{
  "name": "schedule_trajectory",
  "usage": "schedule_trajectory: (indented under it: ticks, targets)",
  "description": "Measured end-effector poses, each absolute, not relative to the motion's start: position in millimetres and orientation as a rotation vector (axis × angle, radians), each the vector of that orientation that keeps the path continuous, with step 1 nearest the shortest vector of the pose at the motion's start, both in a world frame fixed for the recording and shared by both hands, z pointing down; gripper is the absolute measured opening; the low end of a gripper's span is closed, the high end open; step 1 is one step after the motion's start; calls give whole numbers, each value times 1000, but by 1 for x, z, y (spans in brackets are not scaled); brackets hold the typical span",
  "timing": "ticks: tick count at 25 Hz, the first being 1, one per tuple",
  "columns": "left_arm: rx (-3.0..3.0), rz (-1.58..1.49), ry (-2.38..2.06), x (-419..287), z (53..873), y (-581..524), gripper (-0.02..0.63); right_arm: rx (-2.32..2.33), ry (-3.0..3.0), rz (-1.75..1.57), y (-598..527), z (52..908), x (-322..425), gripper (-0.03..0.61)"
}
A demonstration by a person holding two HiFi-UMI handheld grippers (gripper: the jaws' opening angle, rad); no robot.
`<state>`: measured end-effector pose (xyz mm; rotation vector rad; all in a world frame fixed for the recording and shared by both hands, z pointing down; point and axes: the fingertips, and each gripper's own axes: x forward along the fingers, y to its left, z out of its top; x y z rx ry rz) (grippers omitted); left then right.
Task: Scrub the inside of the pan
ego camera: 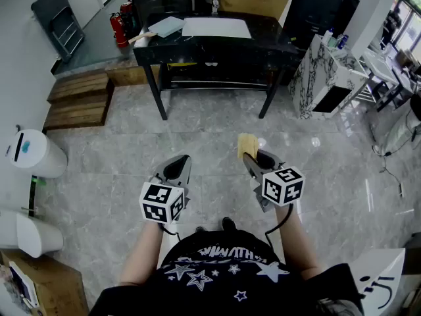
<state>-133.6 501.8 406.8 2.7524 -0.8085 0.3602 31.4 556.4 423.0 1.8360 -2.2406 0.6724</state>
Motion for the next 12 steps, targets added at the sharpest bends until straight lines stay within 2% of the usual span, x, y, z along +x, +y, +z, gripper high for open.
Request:
schedule_trajectory:
  ticks: [12]
  targets:
    - [2756, 361, -793, -152, 411, 506, 8, 1828, -2232, 659, 565, 428, 11, 87]
